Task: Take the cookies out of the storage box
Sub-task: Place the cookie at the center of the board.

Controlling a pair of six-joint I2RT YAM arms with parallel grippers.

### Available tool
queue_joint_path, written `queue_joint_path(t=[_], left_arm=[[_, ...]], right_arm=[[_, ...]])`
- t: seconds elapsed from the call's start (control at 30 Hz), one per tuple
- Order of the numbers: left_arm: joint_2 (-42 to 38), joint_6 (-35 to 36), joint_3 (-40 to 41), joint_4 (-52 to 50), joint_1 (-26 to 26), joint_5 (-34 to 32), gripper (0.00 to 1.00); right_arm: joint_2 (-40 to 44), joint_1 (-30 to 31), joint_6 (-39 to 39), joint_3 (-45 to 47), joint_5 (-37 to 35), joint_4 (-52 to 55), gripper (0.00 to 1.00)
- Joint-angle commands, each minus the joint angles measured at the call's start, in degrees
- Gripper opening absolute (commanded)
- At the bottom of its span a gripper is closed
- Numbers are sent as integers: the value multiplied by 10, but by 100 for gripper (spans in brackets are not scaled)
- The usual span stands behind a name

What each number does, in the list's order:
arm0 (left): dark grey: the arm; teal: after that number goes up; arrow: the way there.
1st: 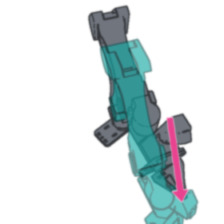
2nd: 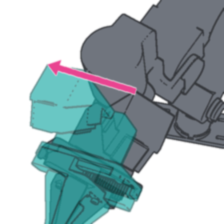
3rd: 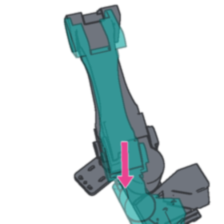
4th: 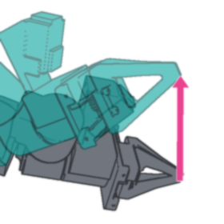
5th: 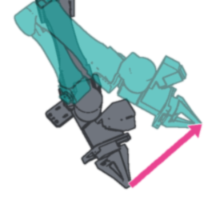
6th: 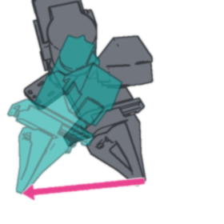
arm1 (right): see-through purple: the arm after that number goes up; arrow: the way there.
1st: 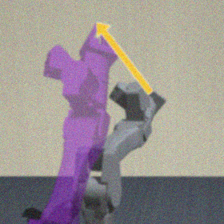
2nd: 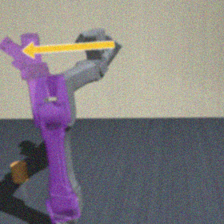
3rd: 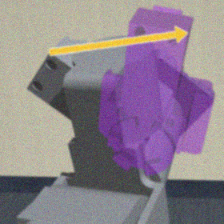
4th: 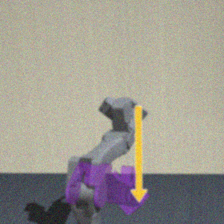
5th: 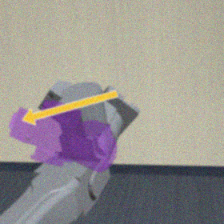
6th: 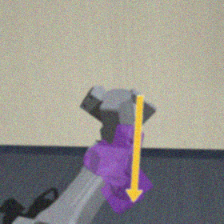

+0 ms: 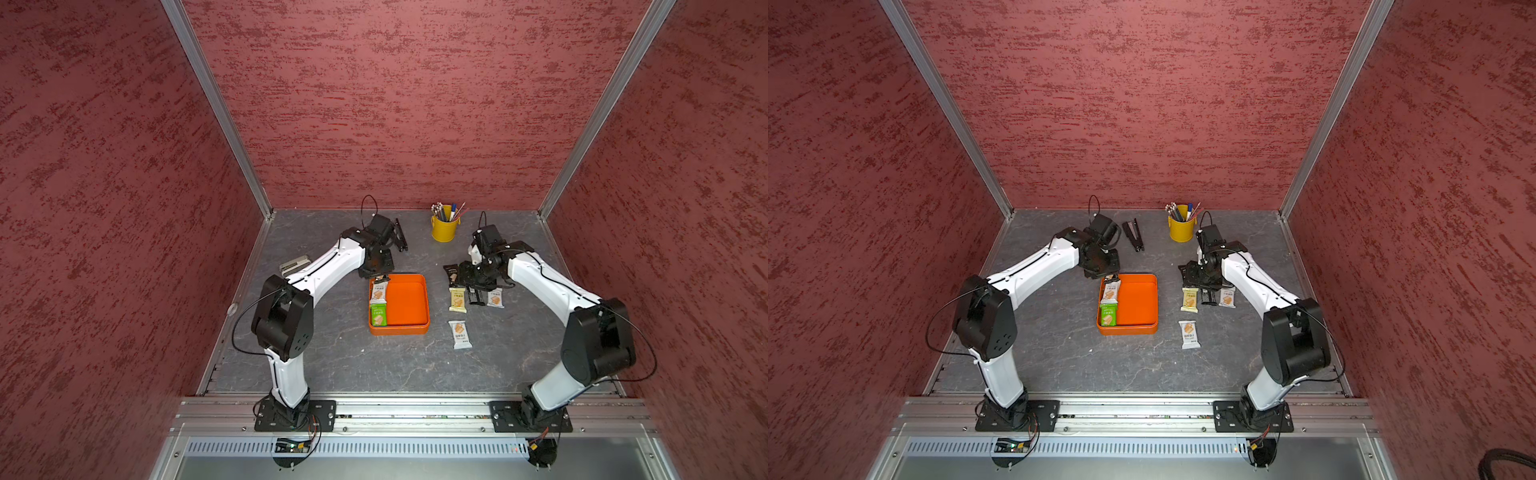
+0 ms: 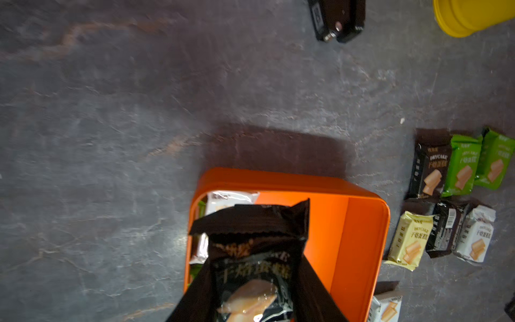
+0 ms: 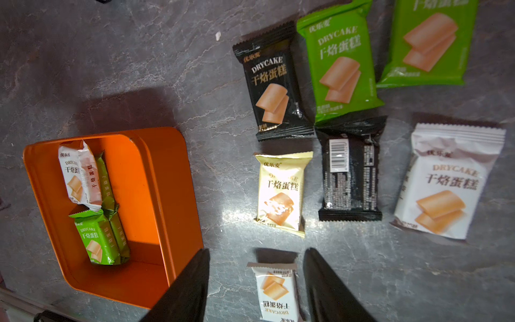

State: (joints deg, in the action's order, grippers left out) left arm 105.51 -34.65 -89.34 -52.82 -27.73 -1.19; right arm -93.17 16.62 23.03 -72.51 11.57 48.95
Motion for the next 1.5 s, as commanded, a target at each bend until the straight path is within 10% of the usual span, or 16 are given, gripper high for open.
queue_joint_path(t=[0.0,0.33,0.9,1.17,1.47], left_arm=[[-9,55,10,0,39,7,40],[47,119,14,40,151,35,40],[137,138,18,84,187,67,40],[127,124,19,76,187,74,74],[20,76,74,86,155,93,79]], right_arm=[[-5,-5,18,-27,-5,-13,58],[-24,-5,50,-53,-25,-7,58],[-34,-5,60,-66,-43,11,58],[-27,-5,53,-67,-44,19,58],[-8,-5,29,-46,-34,12,58]])
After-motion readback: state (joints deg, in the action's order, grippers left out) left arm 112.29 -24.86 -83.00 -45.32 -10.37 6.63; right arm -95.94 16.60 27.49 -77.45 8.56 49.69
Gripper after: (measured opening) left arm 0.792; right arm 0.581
